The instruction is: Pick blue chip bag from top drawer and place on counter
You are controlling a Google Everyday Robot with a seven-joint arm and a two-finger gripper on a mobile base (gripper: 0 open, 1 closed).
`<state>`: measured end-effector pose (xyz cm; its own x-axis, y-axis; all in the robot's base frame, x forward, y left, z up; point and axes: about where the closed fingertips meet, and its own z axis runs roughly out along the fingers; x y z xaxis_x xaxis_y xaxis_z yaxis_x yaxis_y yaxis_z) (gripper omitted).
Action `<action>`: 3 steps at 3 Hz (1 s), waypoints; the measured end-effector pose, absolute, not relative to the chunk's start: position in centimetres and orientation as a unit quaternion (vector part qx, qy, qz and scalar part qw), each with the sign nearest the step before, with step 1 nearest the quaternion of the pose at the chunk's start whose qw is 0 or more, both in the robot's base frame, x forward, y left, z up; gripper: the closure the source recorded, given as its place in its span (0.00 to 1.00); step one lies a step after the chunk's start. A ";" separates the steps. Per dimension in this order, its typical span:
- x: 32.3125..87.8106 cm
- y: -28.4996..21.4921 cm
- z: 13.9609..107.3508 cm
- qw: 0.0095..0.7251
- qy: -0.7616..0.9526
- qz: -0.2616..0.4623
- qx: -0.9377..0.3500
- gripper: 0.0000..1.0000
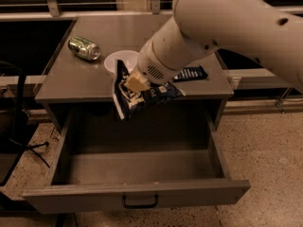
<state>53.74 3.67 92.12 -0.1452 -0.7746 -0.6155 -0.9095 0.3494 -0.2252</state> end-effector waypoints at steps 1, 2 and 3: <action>54.3 4.3 91.3 0.331 0.748 0.104 -0.565 1.00; 55.8 5.3 90.4 0.326 0.744 0.104 -0.574 1.00; 56.8 5.9 89.9 0.324 0.741 0.102 -0.580 1.00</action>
Offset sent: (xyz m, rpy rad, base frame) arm 0.0329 0.0214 -0.0278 -0.0169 0.0249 0.0418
